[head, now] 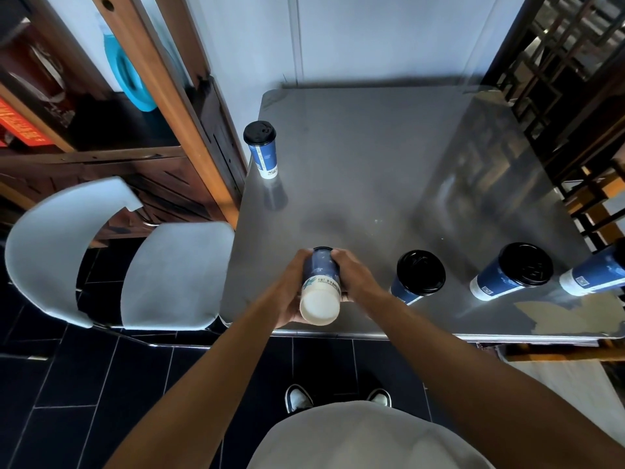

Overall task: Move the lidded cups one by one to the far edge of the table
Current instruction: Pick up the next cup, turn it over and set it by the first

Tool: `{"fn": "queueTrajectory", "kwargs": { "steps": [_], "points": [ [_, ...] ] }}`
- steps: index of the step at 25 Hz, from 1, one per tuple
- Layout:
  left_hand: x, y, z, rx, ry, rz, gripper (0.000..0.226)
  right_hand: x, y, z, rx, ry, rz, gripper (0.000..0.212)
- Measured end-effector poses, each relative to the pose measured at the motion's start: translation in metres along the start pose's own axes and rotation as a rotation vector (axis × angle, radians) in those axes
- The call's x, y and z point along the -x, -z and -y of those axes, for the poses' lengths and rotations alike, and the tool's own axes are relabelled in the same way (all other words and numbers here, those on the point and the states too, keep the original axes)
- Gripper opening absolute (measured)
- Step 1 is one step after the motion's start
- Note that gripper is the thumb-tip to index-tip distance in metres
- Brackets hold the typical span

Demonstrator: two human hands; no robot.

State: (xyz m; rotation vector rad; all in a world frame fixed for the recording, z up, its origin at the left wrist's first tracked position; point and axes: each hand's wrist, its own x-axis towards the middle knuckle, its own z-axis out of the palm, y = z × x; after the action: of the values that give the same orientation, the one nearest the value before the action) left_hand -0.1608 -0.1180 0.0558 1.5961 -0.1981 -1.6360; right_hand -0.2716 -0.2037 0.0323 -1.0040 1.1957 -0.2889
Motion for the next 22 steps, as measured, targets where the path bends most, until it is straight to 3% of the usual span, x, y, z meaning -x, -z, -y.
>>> {"fn": "queueTrajectory", "kwargs": {
  "steps": [3, 5, 8, 13, 18, 22],
  "points": [
    [0.002, 0.0, 0.003, 0.037, -0.047, 0.049, 0.055, -0.001, -0.002, 0.004, 0.004, 0.007, 0.013, 0.027],
    [0.002, 0.0, 0.004, 0.145, -0.056, 0.043, 0.052, 0.002, -0.003, 0.007, -0.118, -0.066, -0.006, 0.021],
    [0.004, -0.004, 0.007, 0.096, -0.051, -0.002, 0.064, 0.001, -0.008, 0.002, -0.316, -0.135, -0.019, 0.021],
    [0.005, -0.007, 0.012, 0.023, -0.026, -0.021, 0.072, -0.001, -0.009, 0.002, -0.309, -0.112, -0.059, 0.019],
    [0.002, 0.0, 0.005, -0.088, 0.014, -0.148, 0.075, -0.006, -0.004, 0.001, -0.245, -0.049, -0.038, 0.016],
    [0.001, -0.004, 0.003, -0.131, -0.019, -0.117, 0.076, -0.007, -0.001, 0.0, -0.165, 0.034, -0.005, 0.019]
  ]
}}
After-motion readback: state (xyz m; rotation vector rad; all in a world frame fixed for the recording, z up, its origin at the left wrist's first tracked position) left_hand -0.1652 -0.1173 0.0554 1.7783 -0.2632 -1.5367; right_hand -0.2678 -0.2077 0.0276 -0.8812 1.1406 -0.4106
